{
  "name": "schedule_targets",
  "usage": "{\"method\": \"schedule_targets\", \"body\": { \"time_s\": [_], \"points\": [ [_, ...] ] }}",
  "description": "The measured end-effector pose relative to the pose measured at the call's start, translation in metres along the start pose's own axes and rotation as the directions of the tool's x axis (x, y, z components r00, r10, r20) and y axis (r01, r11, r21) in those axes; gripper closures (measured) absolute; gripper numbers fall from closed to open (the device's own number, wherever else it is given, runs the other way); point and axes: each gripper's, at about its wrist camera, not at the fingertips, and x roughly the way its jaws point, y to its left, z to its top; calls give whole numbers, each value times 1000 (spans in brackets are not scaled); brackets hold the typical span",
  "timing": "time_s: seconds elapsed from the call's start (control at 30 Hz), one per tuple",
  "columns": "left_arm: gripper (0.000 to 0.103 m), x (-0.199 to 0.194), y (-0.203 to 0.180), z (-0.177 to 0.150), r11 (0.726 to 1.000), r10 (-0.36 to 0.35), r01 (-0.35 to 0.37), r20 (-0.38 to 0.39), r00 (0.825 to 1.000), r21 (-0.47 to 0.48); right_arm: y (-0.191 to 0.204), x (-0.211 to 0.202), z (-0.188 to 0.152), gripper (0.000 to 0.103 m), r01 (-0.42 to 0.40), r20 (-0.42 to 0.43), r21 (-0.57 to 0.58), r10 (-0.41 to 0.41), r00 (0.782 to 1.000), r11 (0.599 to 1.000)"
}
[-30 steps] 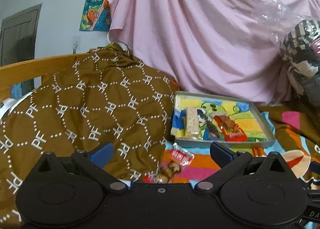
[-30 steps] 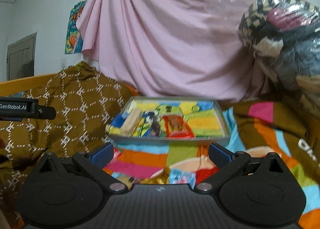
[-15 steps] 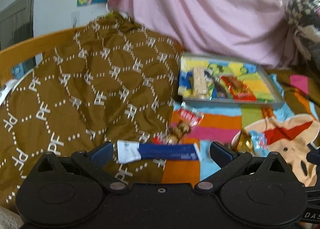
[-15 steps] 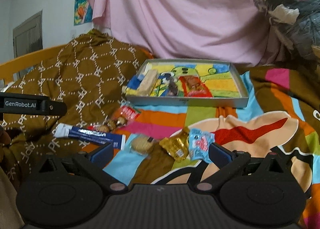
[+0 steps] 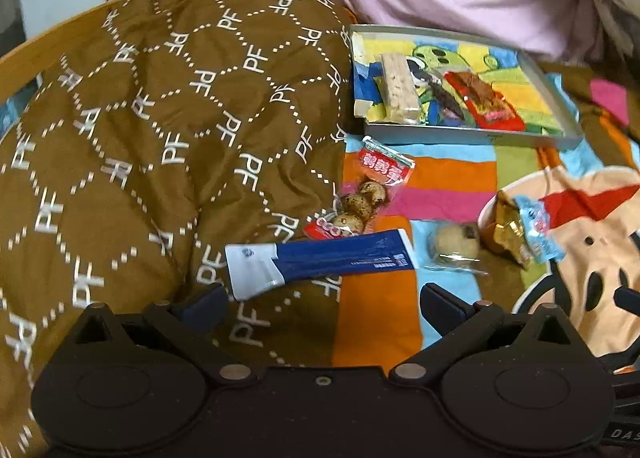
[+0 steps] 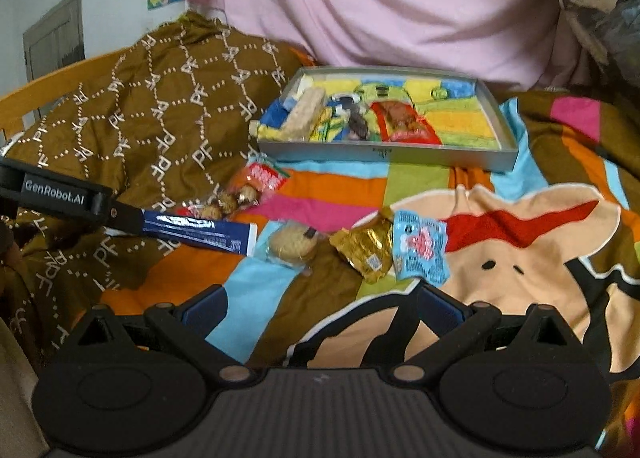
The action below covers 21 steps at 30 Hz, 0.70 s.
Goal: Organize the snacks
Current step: 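Reach the left tool to the blue tube pack while the right tool reaches the round biscuit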
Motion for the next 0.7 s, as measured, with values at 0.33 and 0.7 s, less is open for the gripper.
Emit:
{"method": "schedule_targets", "body": {
  "time_s": [0.33, 0.7],
  "points": [
    [1, 23, -1, 22, 984, -32, 34, -13, 999, 175, -8, 29, 12, 0, -107, -120, -5, 106, 987, 994],
    [1, 66, 17, 39, 992, -72, 82, -112, 991, 92, -4, 69, 39, 0, -198, -138, -274, 165, 977, 941]
  ]
}}
